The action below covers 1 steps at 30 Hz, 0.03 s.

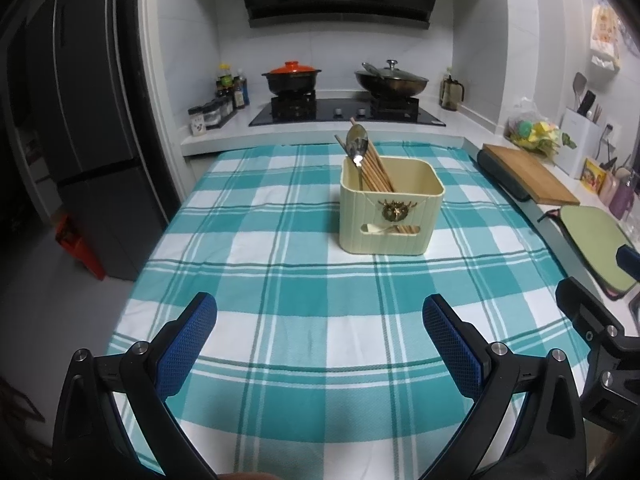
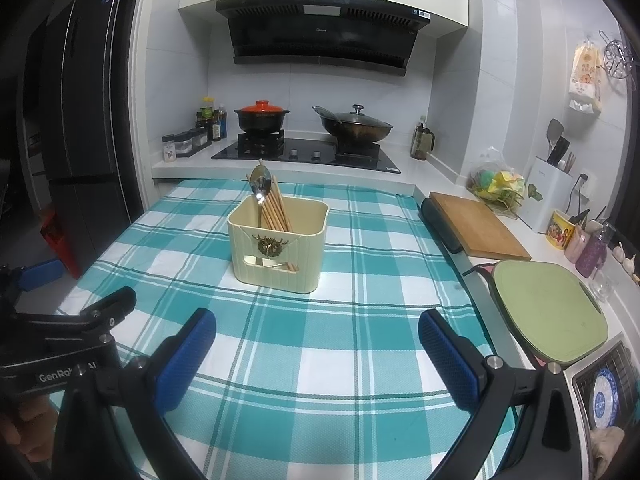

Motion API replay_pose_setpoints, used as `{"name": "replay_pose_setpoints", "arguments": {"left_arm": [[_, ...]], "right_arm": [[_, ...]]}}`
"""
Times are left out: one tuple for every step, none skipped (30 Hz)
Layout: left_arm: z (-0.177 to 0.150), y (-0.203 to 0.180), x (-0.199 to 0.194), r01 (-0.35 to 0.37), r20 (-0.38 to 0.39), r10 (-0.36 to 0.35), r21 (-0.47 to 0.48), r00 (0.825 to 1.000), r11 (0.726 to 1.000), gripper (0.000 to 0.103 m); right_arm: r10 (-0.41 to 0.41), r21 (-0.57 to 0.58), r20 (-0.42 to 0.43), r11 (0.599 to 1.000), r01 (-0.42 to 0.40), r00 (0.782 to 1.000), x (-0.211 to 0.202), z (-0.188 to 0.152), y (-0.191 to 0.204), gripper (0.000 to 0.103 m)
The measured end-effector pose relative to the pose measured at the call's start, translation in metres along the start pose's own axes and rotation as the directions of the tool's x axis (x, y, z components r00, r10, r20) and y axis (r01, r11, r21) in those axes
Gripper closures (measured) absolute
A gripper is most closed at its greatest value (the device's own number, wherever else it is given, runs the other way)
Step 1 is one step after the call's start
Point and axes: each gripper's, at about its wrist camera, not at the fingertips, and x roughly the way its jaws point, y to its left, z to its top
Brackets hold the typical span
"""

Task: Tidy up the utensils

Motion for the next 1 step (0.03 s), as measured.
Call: {"name": "replay_pose_setpoints", "arguments": {"left_arm": [[0.0001,-0.0018,-0.0018,-0.004,0.008,0.004,0.007,1.0,1.0,0.0]], "right_arm": [[0.0,0.001,0.0,1.0,0.0,1.0,0.0005,-0.0001,-0.0003,0.0]]}}
